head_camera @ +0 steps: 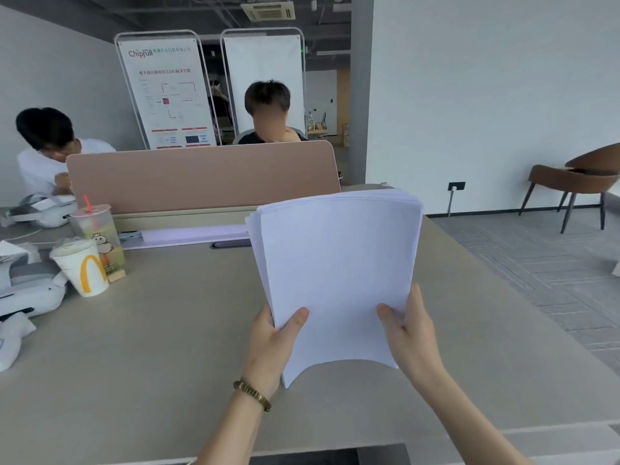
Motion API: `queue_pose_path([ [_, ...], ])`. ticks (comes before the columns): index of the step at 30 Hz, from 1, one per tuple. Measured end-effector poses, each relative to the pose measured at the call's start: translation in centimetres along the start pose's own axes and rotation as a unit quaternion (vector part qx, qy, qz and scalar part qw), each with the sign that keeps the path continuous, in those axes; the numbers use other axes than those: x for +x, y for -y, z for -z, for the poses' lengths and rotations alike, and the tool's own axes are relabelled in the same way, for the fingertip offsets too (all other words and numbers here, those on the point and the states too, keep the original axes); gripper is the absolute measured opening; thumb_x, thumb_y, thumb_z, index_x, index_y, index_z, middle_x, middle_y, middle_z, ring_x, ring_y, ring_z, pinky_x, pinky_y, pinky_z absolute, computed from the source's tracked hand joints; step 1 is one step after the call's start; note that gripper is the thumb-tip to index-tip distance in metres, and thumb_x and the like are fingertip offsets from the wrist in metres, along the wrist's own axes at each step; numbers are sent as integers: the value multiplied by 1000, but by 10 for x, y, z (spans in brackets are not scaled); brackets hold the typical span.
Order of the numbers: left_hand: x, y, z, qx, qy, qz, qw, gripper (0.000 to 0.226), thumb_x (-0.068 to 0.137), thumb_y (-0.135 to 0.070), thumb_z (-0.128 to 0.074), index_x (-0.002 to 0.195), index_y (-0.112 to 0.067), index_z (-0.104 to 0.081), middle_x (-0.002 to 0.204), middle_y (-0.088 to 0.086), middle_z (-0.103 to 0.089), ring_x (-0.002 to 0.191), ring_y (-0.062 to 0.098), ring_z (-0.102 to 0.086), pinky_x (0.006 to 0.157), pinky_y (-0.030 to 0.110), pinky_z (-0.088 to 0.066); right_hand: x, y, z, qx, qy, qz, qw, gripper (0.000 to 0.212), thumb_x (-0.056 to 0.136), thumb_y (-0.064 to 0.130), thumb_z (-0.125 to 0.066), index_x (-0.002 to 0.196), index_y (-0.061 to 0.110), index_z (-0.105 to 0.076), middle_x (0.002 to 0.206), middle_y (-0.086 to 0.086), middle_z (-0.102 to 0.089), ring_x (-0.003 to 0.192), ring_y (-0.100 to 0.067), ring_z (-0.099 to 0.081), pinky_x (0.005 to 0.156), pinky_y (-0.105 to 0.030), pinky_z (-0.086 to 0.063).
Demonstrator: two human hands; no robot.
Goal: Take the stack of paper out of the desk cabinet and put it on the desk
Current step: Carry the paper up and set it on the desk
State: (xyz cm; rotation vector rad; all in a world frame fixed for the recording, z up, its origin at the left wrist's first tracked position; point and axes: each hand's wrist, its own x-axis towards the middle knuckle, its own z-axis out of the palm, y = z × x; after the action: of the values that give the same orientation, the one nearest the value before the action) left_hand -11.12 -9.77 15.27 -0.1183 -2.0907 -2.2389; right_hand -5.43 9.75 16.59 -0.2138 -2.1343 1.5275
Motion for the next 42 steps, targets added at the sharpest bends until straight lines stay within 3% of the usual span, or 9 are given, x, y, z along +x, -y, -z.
queue_pose_path([
  [5,7,-5,0,-28,-2,-34,999,30,81,-10,-80,108,-17,-69,98,-7,-79,90,10,-76,71,24,-58,20,10,7,86,-1,33,996,19,94,21,-66,104,32,-56,99,19,-68,91,-3,-68,77,-33,-55],
  [11,14,-6,-10,-14,-23,-55,998,24,82,-10,-79,103,-19,-72,95,-12,-79,91,8,-75,76,26,-57,41,23,3,147,-10,48,988,27,92,25,-69,93,50,-59,105,11,-73,99,-14,-72,88,-49,-58],
  [19,9,11,-11,1,17,-20,1000,22,82,-11,-79,100,-23,-74,97,-10,-80,88,3,-75,70,17,-58,38,-12,5,145,17,25,989,20,93,29,-66,101,42,-54,106,19,-71,103,-8,-70,92,-48,-57],
  [24,6,23,-6,32,26,2,999,22,80,-15,-81,100,-23,-75,95,-11,-80,88,5,-75,78,26,-57,27,-35,6,152,62,6,986,34,96,24,-63,125,37,-53,123,16,-68,118,-10,-65,96,-39,-53],
  [27,2,27,-5,43,36,4,998,26,80,-14,-81,102,-24,-75,97,-15,-79,90,0,-73,76,17,-56,20,-46,3,146,68,-3,987,45,95,23,-65,135,33,-49,130,12,-66,121,-10,-64,99,-43,-52],
  [30,1,32,-3,60,51,8,997,25,81,-13,-80,103,-25,-75,97,-17,-79,92,-1,-73,76,15,-54,15,-56,2,151,72,-16,986,44,93,26,-65,135,30,-51,131,7,-67,121,-14,-64,103,-52,-51],
  [35,1,36,-2,92,53,-2,994,25,80,-9,-80,96,-27,-74,87,-26,-77,83,-10,-70,67,5,-51,17,-61,3,149,92,-13,984,49,93,25,-67,138,29,-48,134,7,-65,125,-16,-62,103,-51,-50],
  [38,6,39,-4,111,35,-20,993,25,78,-10,-82,95,-26,-74,87,-26,-77,84,-9,-71,69,8,-52,19,-65,2,144,90,-17,985,48,94,17,-66,137,29,-48,132,8,-66,122,-13,-64,102,-49,-52],
  [42,7,46,-6,112,14,-25,993,25,78,-15,-83,99,-27,-74,92,-21,-78,88,-7,-71,73,11,-54,20,-73,-4,138,79,-30,987,39,91,25,-68,124,35,-52,124,9,-70,115,-15,-68,98,-54,-54],
])
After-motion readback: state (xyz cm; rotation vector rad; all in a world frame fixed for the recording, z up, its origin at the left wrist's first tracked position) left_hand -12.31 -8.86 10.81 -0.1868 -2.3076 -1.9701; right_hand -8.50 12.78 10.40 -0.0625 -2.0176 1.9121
